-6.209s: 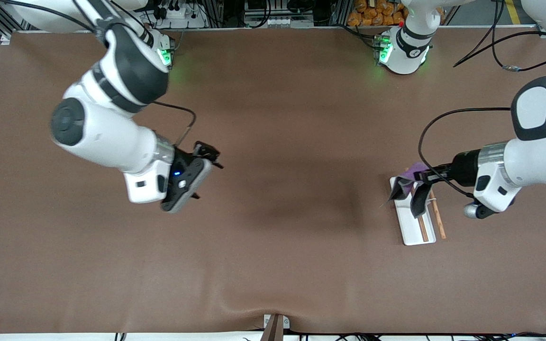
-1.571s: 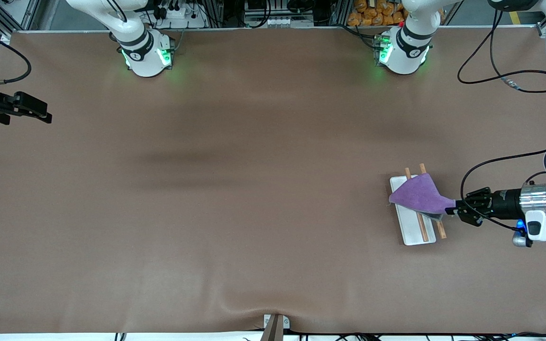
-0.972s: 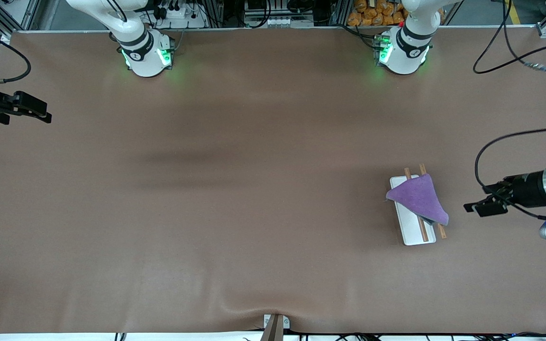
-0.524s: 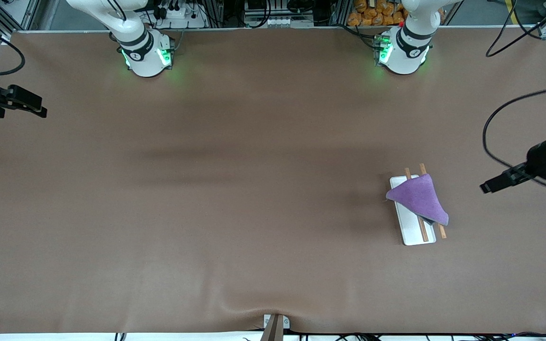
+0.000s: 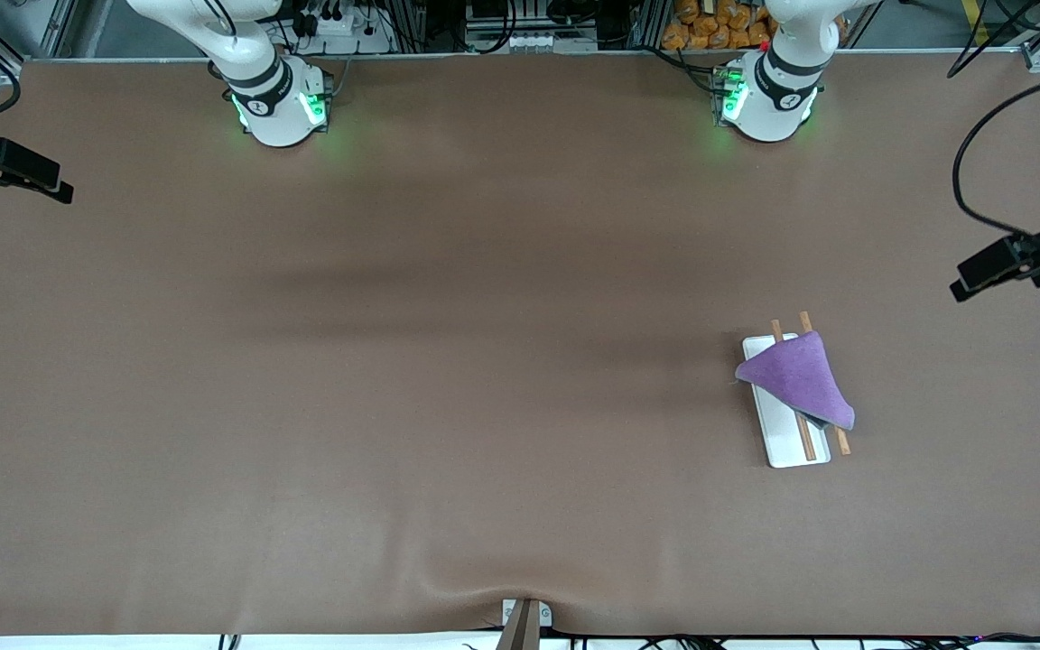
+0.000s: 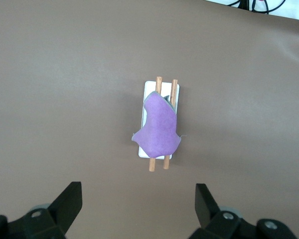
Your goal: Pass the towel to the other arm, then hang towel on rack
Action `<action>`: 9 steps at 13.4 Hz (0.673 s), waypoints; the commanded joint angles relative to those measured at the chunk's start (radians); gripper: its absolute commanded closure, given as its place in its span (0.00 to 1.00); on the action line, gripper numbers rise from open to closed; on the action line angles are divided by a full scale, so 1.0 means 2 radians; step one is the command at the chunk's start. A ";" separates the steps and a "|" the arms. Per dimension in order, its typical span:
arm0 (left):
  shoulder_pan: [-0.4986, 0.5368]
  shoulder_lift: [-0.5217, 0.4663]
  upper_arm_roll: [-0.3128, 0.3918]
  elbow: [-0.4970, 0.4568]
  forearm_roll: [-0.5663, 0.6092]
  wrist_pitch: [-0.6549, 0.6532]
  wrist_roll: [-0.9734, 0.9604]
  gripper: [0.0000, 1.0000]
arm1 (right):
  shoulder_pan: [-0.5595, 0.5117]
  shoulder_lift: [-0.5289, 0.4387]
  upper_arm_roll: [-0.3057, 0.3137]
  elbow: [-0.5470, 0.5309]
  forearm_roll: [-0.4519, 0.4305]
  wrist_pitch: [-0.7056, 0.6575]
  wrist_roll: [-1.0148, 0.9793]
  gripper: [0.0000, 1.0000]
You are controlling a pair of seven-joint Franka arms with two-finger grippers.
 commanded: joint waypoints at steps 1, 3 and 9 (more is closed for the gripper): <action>-0.010 -0.026 0.006 -0.009 0.012 -0.005 0.014 0.00 | 0.012 -0.010 0.004 -0.011 0.000 0.006 0.004 0.00; -0.069 -0.037 0.057 -0.013 0.012 -0.007 0.033 0.00 | 0.009 -0.010 0.002 -0.012 0.000 0.006 0.000 0.00; -0.149 -0.064 0.141 -0.048 0.010 -0.012 0.053 0.00 | -0.031 -0.008 0.014 -0.016 0.001 0.005 -0.005 0.00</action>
